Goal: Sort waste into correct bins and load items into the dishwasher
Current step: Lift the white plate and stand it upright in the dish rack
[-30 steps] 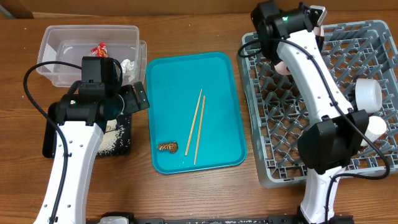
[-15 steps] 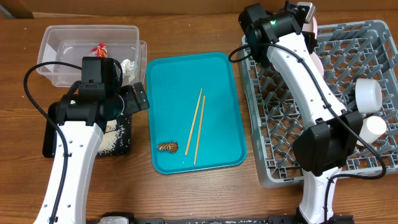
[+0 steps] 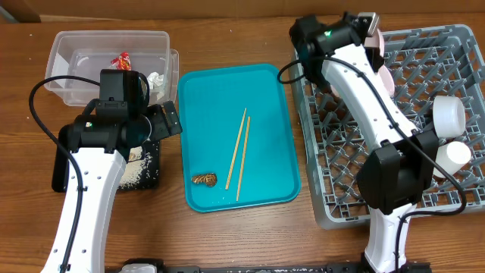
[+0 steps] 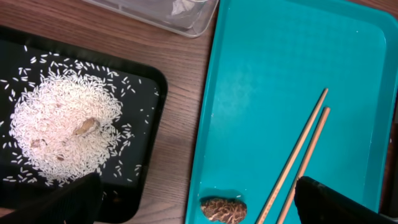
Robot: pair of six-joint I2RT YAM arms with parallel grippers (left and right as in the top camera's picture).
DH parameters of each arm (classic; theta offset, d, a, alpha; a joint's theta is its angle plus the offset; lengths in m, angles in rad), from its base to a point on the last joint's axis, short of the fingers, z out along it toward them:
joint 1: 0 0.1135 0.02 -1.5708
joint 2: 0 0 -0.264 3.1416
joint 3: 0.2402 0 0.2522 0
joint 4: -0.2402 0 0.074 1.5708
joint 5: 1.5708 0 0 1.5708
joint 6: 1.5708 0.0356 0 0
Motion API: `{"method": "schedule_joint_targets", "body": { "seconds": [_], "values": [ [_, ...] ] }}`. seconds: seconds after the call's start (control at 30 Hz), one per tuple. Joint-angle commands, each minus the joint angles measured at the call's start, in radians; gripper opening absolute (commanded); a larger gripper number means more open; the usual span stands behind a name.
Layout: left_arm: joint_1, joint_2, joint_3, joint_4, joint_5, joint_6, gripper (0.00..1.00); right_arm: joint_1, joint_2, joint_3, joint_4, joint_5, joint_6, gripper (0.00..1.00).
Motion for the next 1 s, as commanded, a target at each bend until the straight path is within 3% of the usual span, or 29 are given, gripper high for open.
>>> {"method": "schedule_joint_targets", "body": {
  "seconds": [0.0,0.33,0.37,0.47,0.53,0.73,0.8,0.87,0.97],
  "values": [
    [0.003,0.008,0.01,0.0,0.007,0.013,1.0,0.019,0.001,-0.034,0.002,0.012,0.029,0.04],
    [0.003,0.008,0.01,0.0,0.008,0.013,1.0,0.06,0.001,-0.04,0.003,-0.087,0.029,0.04],
    [0.003,0.008,0.01,0.0,0.008,0.013,1.0,0.06,0.001,-0.04,0.003,-0.09,0.029,0.07],
    [0.003,0.008,0.01,-0.002,0.008,0.013,1.0,0.059,-0.003,-0.04,0.002,-0.092,0.032,0.36],
    [0.003,0.008,0.01,-0.002,0.008,0.013,1.0,0.055,-0.017,-0.037,0.002,-0.092,0.032,0.46],
    [0.003,0.008,0.01,-0.002,0.008,0.012,1.0,0.055,-0.154,0.011,0.032,-0.138,-0.018,0.5],
    [0.003,0.008,0.01,-0.002,0.008,0.012,1.0,0.052,-0.207,0.029,0.09,-0.243,-0.124,0.5],
    [0.003,0.008,0.01,-0.001,0.007,0.012,1.0,0.041,-0.265,0.032,0.184,-0.488,-0.295,0.51],
    [0.003,0.008,0.01,-0.001,0.008,0.012,1.0,0.028,-0.298,0.032,0.239,-0.888,-0.433,0.64]
  ]
}}
